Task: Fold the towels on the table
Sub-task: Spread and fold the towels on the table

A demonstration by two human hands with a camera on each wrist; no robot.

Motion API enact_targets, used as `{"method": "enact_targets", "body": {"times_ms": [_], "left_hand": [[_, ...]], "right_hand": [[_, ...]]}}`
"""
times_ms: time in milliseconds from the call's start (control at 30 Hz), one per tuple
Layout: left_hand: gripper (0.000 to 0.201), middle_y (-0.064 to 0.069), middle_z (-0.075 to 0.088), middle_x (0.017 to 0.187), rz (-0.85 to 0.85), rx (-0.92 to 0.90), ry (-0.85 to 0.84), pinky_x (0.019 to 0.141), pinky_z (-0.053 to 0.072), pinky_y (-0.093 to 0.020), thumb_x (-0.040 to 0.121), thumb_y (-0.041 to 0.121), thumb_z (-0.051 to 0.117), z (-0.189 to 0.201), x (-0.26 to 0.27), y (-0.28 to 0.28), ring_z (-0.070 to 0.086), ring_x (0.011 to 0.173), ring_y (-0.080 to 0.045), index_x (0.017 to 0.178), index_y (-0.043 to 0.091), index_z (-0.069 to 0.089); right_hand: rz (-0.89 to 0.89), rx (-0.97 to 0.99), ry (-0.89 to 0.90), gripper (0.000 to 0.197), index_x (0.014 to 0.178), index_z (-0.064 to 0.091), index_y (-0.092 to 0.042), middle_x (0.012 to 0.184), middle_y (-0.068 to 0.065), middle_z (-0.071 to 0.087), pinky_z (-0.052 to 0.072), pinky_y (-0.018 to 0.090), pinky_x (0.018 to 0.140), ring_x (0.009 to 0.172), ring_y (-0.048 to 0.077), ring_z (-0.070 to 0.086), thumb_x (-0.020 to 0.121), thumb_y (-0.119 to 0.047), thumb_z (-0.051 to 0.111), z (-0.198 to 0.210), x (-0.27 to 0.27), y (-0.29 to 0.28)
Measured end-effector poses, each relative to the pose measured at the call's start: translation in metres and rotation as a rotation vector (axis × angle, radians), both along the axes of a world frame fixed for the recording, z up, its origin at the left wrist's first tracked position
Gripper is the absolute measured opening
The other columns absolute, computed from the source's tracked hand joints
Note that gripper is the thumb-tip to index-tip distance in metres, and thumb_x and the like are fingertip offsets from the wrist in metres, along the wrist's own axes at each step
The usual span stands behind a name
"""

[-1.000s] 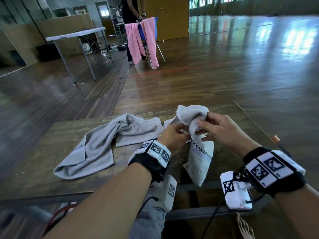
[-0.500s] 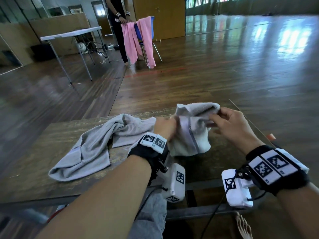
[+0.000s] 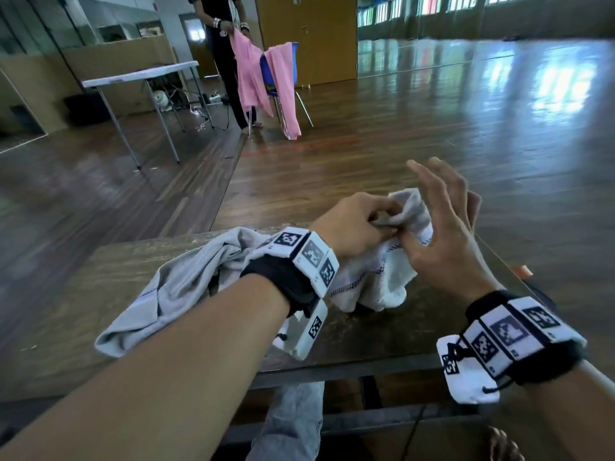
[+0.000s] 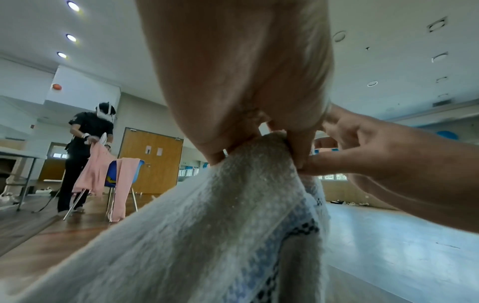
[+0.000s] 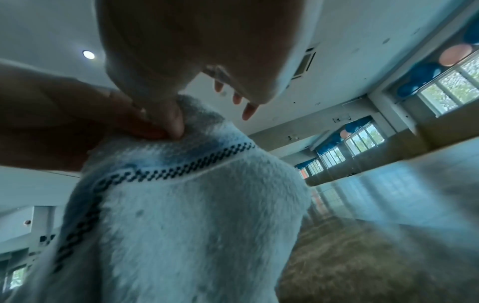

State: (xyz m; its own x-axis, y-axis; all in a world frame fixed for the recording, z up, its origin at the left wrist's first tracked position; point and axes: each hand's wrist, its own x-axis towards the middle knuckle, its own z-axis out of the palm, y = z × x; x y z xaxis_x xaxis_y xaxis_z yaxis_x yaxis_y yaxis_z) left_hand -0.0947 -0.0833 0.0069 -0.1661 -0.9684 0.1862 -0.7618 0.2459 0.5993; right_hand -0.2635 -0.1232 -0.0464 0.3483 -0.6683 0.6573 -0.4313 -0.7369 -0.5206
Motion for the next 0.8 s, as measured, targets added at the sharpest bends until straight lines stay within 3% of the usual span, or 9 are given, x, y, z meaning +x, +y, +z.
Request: {"method": "enact_targets", "body": {"times_ms": [67, 133, 233, 333, 467, 567, 633, 700, 800], "left_hand": [[0.019, 0.017, 0.062, 0.075, 0.034, 0.004, 0.005, 0.066, 0.042, -0.017, 0.089, 0.024, 0.068, -0.006, 0.001, 0.002, 0.056, 0.067, 0.004, 0.108, 0.023, 0.067], [0.019, 0.013, 0.061, 0.072, 0.061, 0.015, -0.021, 0.062, 0.040, -0.017, 0.087, 0.025, 0.071, -0.010, 0.004, 0.006, 0.053, 0.062, 0.001, 0.104, 0.019, 0.067], [0.019, 0.008, 0.058, 0.072, 0.137, 0.082, -0.082, 0.057, 0.038, -0.020, 0.083, 0.027, 0.076, -0.023, 0.017, 0.015, 0.050, 0.061, -0.005, 0.095, 0.015, 0.067], [0.033, -0.002, 0.047, 0.063, 0.235, 0.135, -0.183, 0.057, 0.031, -0.028, 0.081, 0.026, 0.077, -0.038, 0.041, 0.024, 0.041, 0.060, -0.016, 0.065, 0.011, 0.053], [0.029, -0.014, 0.047, 0.064, 0.408, 0.098, -0.137, 0.054, 0.028, -0.028, 0.086, 0.018, 0.070, -0.051, 0.075, 0.037, 0.036, 0.059, -0.020, 0.063, 0.002, 0.060], [0.019, -0.011, 0.065, 0.070, 0.523, 0.009, 0.040, 0.046, 0.035, -0.014, 0.085, -0.004, 0.059, -0.046, 0.088, 0.043, 0.047, 0.048, -0.006, 0.085, 0.004, 0.076], [0.024, -0.010, 0.070, 0.075, 0.567, -0.087, 0.105, 0.051, 0.041, -0.021, 0.088, -0.004, 0.056, -0.039, 0.090, 0.041, 0.053, 0.053, -0.008, 0.092, 0.007, 0.077], [0.020, -0.004, 0.071, 0.074, 0.601, -0.207, 0.204, 0.056, 0.044, -0.024, 0.089, 0.000, 0.056, -0.028, 0.090, 0.041, 0.055, 0.062, -0.015, 0.088, 0.010, 0.074], [0.023, 0.015, 0.060, 0.059, 0.649, -0.283, 0.459, 0.052, 0.043, -0.014, 0.088, 0.009, 0.051, -0.012, 0.086, 0.047, 0.051, 0.057, -0.004, 0.076, 0.021, 0.067]], "right_hand": [[-0.039, 0.002, 0.084, 0.046, 0.122, 0.064, -0.033, 0.152, -0.006, 0.035, 0.024, 0.025, 0.108, 0.131, 0.020, 0.026, 0.080, -0.018, 0.072, -0.001, -0.005, -0.005], [-0.073, -0.052, 0.152, 0.017, 0.095, 0.068, -0.026, 0.135, -0.004, 0.056, 0.034, 0.036, 0.101, 0.126, 0.024, 0.038, 0.080, -0.024, 0.075, -0.004, -0.009, -0.009], [-0.082, -0.035, 0.121, 0.019, 0.080, 0.058, -0.028, 0.094, -0.008, 0.070, 0.049, 0.040, 0.081, 0.093, 0.020, 0.061, 0.077, -0.022, 0.075, -0.005, -0.018, -0.014], [-0.129, 0.043, 0.082, 0.026, 0.077, 0.052, -0.026, 0.068, -0.009, 0.062, 0.043, 0.031, 0.056, 0.066, 0.008, 0.058, 0.077, -0.025, 0.079, -0.008, -0.030, -0.021], [-0.211, 0.099, 0.045, 0.026, 0.068, 0.053, -0.022, 0.060, -0.009, 0.059, 0.040, 0.030, 0.052, 0.060, 0.012, 0.057, 0.074, -0.033, 0.076, -0.010, -0.048, -0.027], [-0.216, 0.129, 0.079, 0.031, 0.060, 0.055, -0.020, 0.053, -0.006, 0.056, 0.039, 0.030, 0.050, 0.057, 0.013, 0.056, 0.074, -0.030, 0.082, -0.011, -0.057, -0.028], [-0.150, 0.185, 0.096, 0.032, 0.060, 0.058, -0.021, 0.055, -0.006, 0.059, 0.039, 0.030, 0.051, 0.055, 0.011, 0.056, 0.074, -0.034, 0.084, -0.013, -0.061, -0.026], [-0.019, 0.274, 0.092, 0.029, 0.065, 0.063, -0.022, 0.063, -0.008, 0.065, 0.043, 0.031, 0.054, 0.059, 0.009, 0.059, 0.074, -0.042, 0.084, -0.014, -0.063, -0.022], [0.141, 0.375, 0.054, 0.027, 0.076, 0.068, -0.027, 0.072, -0.006, 0.070, 0.050, 0.023, 0.057, 0.062, 0.005, 0.062, 0.070, -0.050, 0.082, -0.014, -0.063, -0.016]]}}
